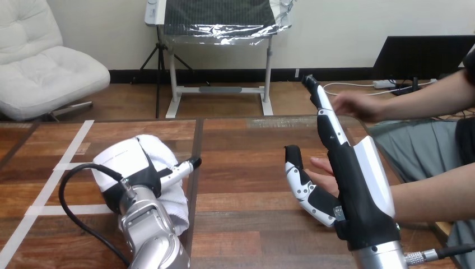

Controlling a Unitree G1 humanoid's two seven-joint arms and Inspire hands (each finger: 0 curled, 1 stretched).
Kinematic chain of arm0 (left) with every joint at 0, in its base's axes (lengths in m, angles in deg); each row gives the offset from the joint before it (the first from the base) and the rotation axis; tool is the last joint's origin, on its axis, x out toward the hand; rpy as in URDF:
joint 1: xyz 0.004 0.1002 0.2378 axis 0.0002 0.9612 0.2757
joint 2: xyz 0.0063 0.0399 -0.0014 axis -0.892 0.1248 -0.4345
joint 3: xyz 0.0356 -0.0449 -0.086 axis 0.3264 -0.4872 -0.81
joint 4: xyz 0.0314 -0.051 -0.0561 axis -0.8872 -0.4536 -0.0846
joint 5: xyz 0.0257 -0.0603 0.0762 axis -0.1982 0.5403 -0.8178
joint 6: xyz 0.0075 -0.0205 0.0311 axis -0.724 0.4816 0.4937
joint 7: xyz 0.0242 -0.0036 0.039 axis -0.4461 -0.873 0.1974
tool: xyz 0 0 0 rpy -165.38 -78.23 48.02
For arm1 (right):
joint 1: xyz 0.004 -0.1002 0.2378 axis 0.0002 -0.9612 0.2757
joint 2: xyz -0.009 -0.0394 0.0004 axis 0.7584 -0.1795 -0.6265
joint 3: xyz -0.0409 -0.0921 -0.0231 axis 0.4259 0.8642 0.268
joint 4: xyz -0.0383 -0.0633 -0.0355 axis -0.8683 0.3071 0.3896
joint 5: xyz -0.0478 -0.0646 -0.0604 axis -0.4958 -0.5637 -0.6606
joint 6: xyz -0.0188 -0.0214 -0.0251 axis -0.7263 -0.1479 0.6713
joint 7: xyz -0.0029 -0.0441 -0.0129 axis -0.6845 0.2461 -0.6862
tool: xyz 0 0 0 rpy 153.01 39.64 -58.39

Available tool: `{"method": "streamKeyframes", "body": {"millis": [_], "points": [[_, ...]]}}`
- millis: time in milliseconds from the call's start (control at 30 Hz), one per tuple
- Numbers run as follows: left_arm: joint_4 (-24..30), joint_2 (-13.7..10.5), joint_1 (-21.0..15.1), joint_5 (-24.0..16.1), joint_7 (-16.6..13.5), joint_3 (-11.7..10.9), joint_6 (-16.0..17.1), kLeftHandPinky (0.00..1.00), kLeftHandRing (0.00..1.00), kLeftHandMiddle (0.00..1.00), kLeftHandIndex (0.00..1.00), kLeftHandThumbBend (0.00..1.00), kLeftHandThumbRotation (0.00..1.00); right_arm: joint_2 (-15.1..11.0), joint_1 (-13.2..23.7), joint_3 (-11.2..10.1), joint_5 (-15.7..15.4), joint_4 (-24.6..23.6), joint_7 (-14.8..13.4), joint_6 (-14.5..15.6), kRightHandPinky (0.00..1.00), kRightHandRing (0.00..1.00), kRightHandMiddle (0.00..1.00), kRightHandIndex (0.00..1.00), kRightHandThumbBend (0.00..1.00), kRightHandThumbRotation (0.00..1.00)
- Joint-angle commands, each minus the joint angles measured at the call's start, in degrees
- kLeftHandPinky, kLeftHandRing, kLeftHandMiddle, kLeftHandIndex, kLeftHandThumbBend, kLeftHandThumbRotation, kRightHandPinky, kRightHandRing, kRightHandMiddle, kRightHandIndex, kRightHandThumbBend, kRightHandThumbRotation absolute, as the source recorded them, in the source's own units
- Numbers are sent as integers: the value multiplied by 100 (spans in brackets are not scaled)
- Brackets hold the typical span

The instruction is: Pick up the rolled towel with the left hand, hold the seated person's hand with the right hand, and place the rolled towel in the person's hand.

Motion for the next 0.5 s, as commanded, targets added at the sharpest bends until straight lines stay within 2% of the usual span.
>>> {"method": "streamKeyframes", "body": {"millis": [0, 467], "points": [[-159, -105, -336, 76, -69, 121, -63, 70, 82, 88, 92, 98, 97, -69, 229, -58, -12, -314, 32, 3, 100, 100, 100, 100, 0, 0], [-505, -153, -386, 214, -53, 273, -125, 66, 79, 86, 91, 99, 97, -90, 193, -80, -29, -383, 89, 58, 100, 100, 100, 99, 0, 0]]}}
